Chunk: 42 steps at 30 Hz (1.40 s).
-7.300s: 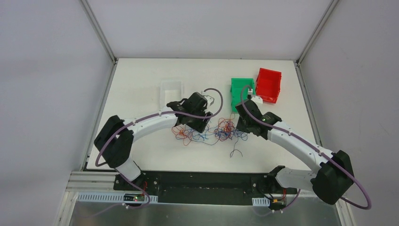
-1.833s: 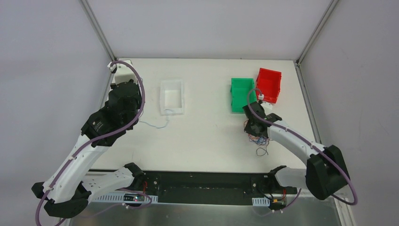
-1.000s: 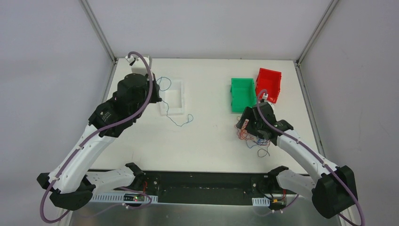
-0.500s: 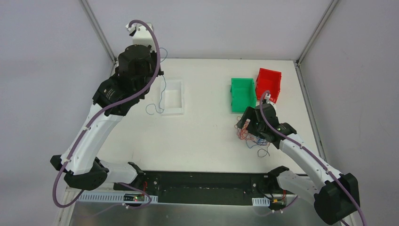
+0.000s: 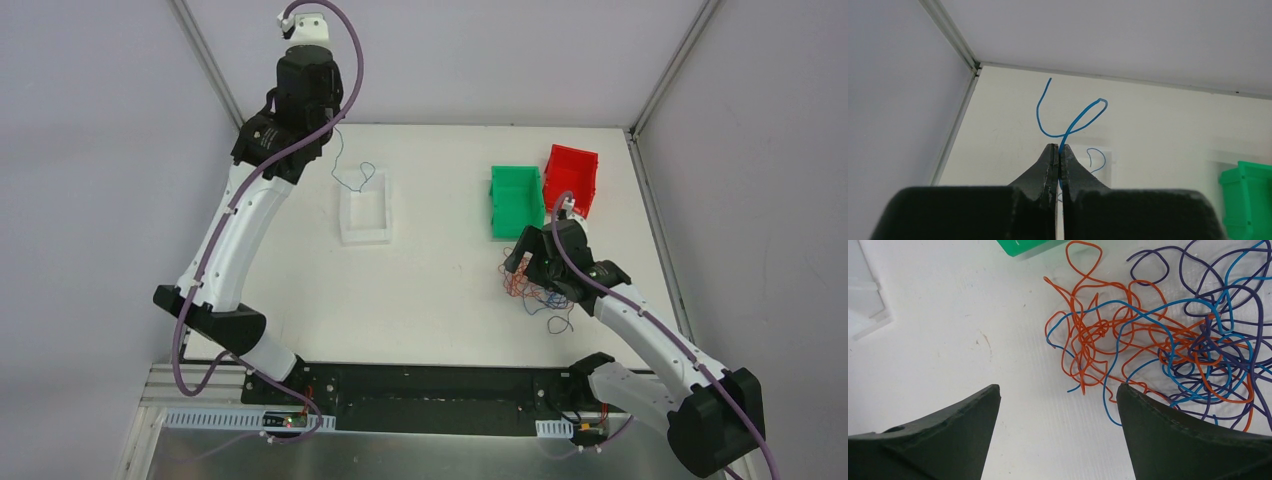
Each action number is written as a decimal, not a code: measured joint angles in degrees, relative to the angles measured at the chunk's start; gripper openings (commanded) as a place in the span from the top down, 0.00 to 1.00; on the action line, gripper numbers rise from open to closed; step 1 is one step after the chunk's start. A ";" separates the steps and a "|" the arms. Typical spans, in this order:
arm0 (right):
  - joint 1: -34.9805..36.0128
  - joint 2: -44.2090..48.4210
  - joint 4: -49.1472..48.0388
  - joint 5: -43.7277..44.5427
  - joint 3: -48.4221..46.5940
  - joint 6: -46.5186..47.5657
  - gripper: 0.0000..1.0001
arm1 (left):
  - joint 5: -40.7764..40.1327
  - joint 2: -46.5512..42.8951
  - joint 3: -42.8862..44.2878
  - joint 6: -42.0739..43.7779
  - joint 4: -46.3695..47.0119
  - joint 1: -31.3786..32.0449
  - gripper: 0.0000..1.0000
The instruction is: Untangle the cables
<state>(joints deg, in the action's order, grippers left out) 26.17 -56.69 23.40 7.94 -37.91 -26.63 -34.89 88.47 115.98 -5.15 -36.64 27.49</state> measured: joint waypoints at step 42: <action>0.00 3.87 0.13 0.22 0.26 0.39 0.10 | 10.08 14.73 -23.32 -7.56 15.23 -4.09 1.00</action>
<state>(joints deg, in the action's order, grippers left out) 26.17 -52.82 23.53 8.16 -37.65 -26.24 -24.82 103.20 92.66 -12.71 -21.41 23.40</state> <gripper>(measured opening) 0.901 0.011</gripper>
